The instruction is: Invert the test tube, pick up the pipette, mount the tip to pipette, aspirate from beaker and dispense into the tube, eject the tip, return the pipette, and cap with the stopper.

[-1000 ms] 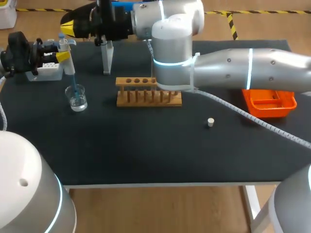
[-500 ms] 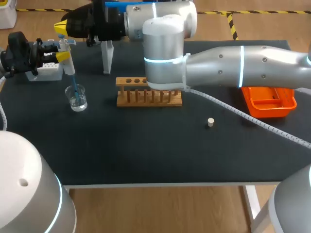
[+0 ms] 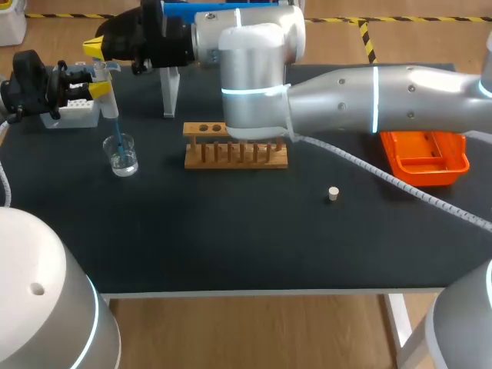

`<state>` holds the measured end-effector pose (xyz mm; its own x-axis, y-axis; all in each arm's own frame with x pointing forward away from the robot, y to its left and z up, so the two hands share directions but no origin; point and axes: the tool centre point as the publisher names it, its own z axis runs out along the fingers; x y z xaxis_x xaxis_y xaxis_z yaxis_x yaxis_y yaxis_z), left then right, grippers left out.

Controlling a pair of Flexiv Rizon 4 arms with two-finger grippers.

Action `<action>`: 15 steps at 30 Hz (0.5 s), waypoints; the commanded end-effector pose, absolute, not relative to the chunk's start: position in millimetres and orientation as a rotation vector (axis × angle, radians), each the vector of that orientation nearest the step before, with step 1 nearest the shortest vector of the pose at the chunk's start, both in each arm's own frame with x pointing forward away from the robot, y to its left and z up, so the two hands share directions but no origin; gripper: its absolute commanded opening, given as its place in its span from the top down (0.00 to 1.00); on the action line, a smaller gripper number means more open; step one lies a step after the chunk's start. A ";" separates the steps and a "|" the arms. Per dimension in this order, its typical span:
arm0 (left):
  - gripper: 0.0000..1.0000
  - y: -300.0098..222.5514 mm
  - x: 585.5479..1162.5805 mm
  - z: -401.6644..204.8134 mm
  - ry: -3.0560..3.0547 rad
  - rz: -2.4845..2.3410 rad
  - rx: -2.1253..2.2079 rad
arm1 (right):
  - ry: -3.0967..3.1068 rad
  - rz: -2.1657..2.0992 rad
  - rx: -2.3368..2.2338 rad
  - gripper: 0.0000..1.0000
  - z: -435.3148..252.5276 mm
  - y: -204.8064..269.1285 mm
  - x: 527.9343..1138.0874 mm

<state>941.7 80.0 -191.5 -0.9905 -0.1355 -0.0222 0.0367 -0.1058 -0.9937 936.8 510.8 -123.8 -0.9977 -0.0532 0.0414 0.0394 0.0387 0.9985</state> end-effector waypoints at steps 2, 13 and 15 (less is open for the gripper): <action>1.00 81.2 942.3 -191.8 2.020 -2.253 -0.107 | -2.212 -2.128 0.006 1.00 -126.4 511.5 937.6; 1.00 81.2 942.3 -191.8 2.020 -2.253 -0.107 | -2.206 -2.118 -0.010 1.00 -135.5 510.1 934.0; 1.00 81.2 942.3 -191.8 2.020 -2.253 -0.107 | -2.206 -2.116 -0.015 1.00 -137.7 509.4 933.7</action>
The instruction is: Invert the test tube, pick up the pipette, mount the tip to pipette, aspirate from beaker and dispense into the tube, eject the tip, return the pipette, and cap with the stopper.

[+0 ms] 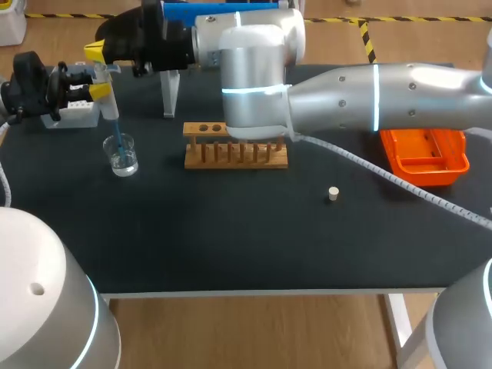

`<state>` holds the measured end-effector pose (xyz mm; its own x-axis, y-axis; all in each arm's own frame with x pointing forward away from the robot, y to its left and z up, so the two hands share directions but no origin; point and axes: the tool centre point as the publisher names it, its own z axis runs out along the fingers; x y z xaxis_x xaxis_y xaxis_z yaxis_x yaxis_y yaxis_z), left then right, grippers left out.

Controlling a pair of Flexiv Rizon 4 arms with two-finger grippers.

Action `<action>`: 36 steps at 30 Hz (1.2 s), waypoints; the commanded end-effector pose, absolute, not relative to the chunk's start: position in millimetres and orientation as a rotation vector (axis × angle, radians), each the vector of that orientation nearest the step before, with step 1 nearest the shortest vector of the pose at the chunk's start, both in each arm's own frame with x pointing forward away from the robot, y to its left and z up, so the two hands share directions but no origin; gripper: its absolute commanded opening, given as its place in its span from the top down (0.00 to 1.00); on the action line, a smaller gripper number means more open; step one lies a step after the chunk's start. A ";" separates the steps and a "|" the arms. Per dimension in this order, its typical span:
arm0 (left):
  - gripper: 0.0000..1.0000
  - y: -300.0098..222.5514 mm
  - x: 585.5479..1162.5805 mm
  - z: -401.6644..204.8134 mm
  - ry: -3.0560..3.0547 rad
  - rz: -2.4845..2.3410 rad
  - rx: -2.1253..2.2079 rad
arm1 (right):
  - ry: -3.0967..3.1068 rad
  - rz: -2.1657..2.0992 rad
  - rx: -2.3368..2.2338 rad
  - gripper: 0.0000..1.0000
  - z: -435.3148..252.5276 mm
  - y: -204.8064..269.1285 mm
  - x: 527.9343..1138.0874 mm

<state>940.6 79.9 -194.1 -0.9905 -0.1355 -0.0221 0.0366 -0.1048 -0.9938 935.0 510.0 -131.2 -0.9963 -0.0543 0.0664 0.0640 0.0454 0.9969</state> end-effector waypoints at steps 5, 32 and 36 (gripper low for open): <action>1.00 81.2 942.3 -191.8 2.020 -2.253 -0.107 | -2.208 -2.111 -0.025 1.00 -144.2 508.7 932.6; 1.00 81.2 942.3 -191.8 2.020 -2.253 -0.107 | -2.212 -2.108 -0.018 1.00 -142.6 507.7 929.4; 1.00 81.2 942.3 -191.8 2.020 -2.253 -0.107 | -2.209 -2.137 0.010 1.00 -126.0 506.6 930.4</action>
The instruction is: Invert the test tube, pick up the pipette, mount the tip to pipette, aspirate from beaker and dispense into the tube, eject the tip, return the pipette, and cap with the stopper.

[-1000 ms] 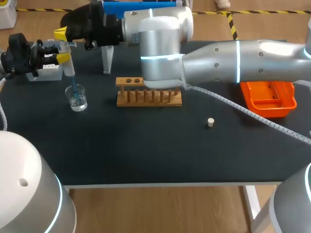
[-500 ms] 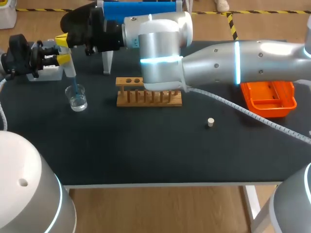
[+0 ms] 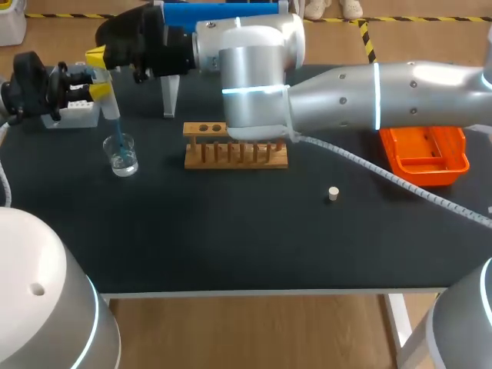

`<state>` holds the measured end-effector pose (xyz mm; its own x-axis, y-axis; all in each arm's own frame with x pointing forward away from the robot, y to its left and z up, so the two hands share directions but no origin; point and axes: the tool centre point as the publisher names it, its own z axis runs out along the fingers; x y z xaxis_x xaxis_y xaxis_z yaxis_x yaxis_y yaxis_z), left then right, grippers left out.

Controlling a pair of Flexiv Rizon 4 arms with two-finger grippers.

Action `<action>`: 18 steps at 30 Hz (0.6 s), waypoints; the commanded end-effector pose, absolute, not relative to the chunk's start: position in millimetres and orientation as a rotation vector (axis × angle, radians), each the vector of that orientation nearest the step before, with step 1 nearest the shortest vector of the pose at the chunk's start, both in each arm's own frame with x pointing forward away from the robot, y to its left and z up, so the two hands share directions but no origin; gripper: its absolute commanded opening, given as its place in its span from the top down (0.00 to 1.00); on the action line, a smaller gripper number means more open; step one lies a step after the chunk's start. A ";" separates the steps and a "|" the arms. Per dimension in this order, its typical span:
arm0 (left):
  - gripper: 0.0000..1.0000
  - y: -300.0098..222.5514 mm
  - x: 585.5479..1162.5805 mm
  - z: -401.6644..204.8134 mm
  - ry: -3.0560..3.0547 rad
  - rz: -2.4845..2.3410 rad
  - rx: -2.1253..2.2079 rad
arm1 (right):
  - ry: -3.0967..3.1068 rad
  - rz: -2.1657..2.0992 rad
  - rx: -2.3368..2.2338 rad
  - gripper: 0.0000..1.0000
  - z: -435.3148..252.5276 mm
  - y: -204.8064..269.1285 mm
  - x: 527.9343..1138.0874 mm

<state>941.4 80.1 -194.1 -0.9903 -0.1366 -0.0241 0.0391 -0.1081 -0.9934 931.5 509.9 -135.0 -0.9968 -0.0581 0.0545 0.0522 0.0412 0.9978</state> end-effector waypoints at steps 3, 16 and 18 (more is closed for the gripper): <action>1.00 81.2 942.3 -191.8 2.020 -2.253 -0.107 | -2.205 -2.162 0.034 1.00 -111.9 504.9 930.9; 1.00 81.2 942.3 -191.8 2.020 -2.253 -0.107 | -2.200 -2.197 0.080 1.00 -91.6 500.3 927.0; 1.00 81.2 942.3 -191.8 2.020 -2.253 -0.107 | -2.207 -2.196 0.098 0.87 -90.7 499.8 926.7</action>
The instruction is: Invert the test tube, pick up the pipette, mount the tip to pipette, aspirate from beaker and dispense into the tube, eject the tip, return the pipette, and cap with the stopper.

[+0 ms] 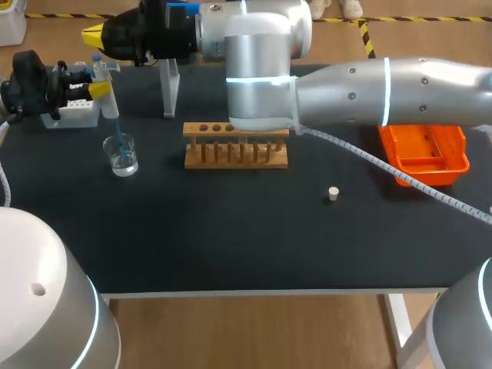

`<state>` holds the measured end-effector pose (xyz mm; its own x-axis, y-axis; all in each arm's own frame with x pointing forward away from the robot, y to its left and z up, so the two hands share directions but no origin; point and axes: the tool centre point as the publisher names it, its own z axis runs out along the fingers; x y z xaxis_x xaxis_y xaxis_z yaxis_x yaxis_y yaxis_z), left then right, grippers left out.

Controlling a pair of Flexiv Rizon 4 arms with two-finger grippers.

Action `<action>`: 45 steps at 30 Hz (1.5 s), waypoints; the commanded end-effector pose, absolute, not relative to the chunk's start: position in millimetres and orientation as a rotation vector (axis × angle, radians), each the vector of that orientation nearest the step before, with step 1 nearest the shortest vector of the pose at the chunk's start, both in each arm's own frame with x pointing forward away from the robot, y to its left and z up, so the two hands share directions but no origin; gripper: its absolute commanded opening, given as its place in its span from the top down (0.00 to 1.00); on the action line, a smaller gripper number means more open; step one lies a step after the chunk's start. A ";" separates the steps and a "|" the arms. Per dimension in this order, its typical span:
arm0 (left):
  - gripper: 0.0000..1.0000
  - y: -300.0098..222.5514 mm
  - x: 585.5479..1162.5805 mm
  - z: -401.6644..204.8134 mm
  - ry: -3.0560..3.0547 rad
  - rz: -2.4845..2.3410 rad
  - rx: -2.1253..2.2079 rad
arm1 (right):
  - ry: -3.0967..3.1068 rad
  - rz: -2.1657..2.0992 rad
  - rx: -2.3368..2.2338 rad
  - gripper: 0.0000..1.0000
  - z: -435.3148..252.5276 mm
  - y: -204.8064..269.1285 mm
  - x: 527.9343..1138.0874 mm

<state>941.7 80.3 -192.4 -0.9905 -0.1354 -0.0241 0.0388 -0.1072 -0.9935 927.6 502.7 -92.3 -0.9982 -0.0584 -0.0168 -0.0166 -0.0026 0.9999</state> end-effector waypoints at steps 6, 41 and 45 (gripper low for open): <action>1.00 81.2 942.3 -191.8 2.020 -2.253 -0.107 | -2.224 -2.175 0.188 0.00 -77.2 477.7 918.6; 1.00 81.2 942.3 -191.8 2.020 -2.253 -0.107 | -2.390 -2.013 0.341 0.00 -104.4 184.8 937.7; 1.00 81.2 942.3 -191.8 2.020 -2.253 -0.107 | -2.390 -2.028 0.292 0.00 -128.1 171.8 942.8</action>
<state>941.6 80.3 -192.4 -0.9905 -0.1352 -0.0240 0.0387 -0.1071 -0.9935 943.1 198.7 -118.6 -0.9810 -0.1459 -0.1275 -0.1529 0.1786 0.9720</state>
